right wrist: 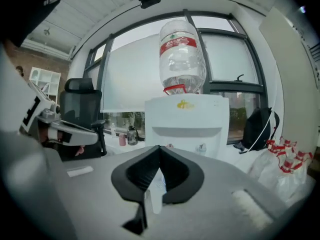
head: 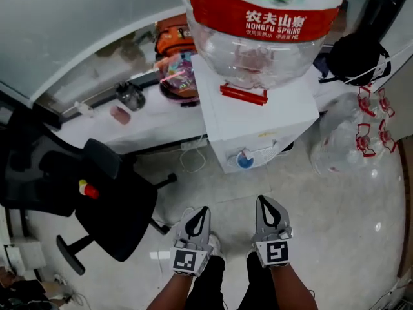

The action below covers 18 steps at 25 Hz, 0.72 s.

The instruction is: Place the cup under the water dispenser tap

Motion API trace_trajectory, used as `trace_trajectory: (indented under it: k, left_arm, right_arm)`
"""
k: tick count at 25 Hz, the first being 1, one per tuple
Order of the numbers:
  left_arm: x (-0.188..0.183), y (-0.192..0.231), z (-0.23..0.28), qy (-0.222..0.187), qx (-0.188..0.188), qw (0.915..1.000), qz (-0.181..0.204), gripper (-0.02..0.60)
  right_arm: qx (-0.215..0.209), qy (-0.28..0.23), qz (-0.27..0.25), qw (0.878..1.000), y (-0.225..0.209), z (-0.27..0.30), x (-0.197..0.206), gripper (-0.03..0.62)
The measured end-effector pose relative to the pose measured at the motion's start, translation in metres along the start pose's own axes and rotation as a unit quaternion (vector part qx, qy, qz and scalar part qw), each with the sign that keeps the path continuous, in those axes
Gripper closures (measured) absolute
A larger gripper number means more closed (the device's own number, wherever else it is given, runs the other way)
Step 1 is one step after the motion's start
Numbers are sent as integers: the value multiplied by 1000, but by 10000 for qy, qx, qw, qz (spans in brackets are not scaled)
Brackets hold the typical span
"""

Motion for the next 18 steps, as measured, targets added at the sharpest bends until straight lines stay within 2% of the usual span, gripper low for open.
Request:
trace_trajectory:
  k: [7, 10, 15, 18]
  left_arm:
    - [-70, -32, -31, 109, 452, 9984, -336, 566]
    - [-92, -45, -53, 153, 482, 9985, -197, 566]
    - [-127, -53, -64, -17, 597, 9982, 107, 566]
    - [-151, -53, -65, -200, 620, 9975, 265, 565]
  right_arm:
    - [-45, 234, -157, 9996, -3, -57, -68, 591]
    - [-161, 228, -155, 9995, 3, -74, -103, 591]
    - [-359, -105, -364, 9986, 5, -87, -166, 592]
    - [-404, -174, -369, 9983, 3, -89, -187, 592]
Point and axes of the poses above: the fingertips, and each gripper's own axes: z forward along the fingers, y to its left, x out of its underside, the point moved 8 cm from there along -z, backward along the fingers, and after that the axes turned 2 degrees about y, right-handed, at the moved point
